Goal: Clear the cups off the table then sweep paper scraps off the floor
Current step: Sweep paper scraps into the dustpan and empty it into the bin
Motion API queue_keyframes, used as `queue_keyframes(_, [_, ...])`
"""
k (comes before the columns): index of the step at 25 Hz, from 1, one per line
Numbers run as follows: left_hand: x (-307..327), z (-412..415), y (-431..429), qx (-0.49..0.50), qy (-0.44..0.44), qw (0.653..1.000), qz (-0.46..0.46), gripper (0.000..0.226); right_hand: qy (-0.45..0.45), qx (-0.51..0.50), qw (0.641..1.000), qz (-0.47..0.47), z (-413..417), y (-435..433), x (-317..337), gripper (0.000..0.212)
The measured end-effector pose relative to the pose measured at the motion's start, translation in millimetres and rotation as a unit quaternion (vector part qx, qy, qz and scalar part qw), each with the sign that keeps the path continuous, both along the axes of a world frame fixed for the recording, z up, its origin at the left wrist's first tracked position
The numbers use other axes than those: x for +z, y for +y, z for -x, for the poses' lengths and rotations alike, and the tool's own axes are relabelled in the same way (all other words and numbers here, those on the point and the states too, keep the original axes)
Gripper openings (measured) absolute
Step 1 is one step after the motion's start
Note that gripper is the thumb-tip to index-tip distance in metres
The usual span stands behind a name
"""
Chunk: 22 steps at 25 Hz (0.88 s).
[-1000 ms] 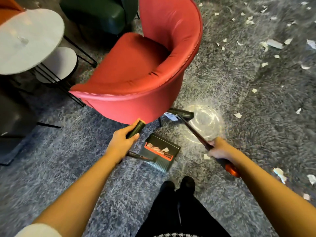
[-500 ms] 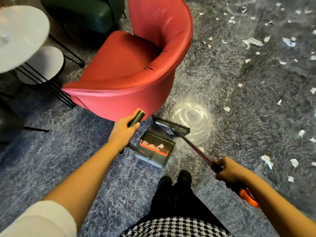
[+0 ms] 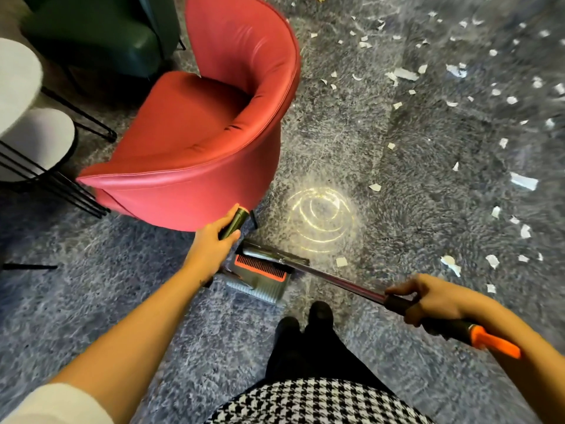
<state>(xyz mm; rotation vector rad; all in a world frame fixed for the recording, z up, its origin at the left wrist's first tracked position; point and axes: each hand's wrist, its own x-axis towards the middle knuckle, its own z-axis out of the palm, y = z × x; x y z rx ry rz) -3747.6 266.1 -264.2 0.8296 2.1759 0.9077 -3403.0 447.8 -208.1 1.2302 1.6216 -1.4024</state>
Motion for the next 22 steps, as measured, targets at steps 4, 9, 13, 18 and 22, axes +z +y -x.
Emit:
queue_keyframes(4, [7, -6, 8, -0.074, -0.071, 0.994, -0.029, 0.060, 0.018, -0.087, 0.996, -0.017, -30, -4, 2, 0.061])
queue_keyframes(9, [8, -13, 40, -0.152, -0.119, 0.981, -0.014, 0.057, 0.000, -0.227, 0.971, -0.075, -68, -25, -12, 0.062])
queue_keyframes(13, [6, -32, 58, -0.248, -0.065, 0.967, -0.014, 0.055, 0.023, -0.345, 0.935, -0.076, -71, -42, -25, 0.028])
queue_keyframes(18, [4, -67, 99, -0.304, -0.009, 0.953, -0.010, 0.054, 0.027, -0.424, 0.901, -0.086, -49, -61, -51, 0.008])
queue_keyframes(22, [6, -78, 116, -0.346, 0.014, 0.938, -0.007, 0.053, 0.032, -0.403, 0.914, -0.048, -33, -90, -62, 0.007])
